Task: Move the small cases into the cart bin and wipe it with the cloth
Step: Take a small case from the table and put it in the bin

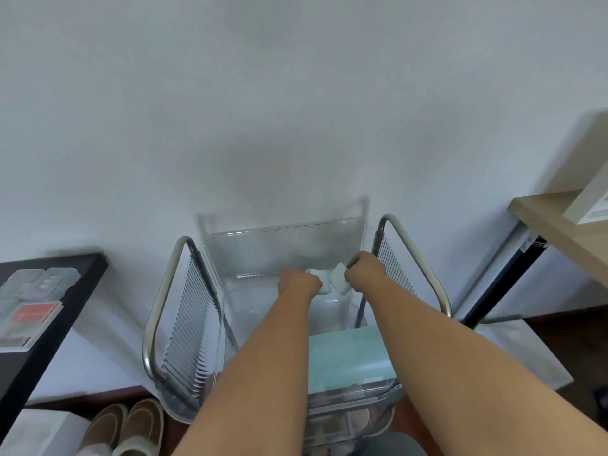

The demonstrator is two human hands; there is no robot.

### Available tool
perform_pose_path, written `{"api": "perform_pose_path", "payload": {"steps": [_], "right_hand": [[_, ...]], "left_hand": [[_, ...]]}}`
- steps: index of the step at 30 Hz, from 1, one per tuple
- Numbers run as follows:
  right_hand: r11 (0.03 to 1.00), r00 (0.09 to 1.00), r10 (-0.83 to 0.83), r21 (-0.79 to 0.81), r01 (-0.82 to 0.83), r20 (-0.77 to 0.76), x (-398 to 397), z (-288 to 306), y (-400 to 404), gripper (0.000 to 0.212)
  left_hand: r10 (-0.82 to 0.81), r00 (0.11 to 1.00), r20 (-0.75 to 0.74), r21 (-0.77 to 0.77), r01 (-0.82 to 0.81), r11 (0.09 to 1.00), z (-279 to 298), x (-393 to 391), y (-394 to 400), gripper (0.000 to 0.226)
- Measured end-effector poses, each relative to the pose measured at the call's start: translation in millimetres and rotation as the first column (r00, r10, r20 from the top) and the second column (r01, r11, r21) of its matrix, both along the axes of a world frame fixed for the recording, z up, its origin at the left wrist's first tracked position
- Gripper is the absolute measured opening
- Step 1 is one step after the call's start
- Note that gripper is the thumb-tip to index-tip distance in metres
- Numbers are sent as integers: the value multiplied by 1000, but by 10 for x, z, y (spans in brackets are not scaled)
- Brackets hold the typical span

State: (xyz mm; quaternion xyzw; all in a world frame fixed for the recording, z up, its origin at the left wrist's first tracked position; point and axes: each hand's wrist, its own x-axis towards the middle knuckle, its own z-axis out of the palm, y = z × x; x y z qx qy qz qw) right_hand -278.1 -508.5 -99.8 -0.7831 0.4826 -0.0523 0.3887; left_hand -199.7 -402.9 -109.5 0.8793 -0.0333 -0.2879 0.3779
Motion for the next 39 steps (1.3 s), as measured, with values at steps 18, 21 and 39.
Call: {"api": "perform_pose_path", "payload": {"steps": [18,21,39], "right_hand": [[769,859,286,-433,-471,-425,-7,-138,43,36],[786,872,290,-421,-452,-395,-7,-150,55,34],[837,916,263,-399,-373,-304,27,-236,-25,23]], "left_hand": [[-137,977,162,10,137,990,-64,-97,-98,7],[-170,964,207,33,166,986,-51,-97,-75,11],[-220,934,280,71,208,975,-84,-41,-110,6]]}}
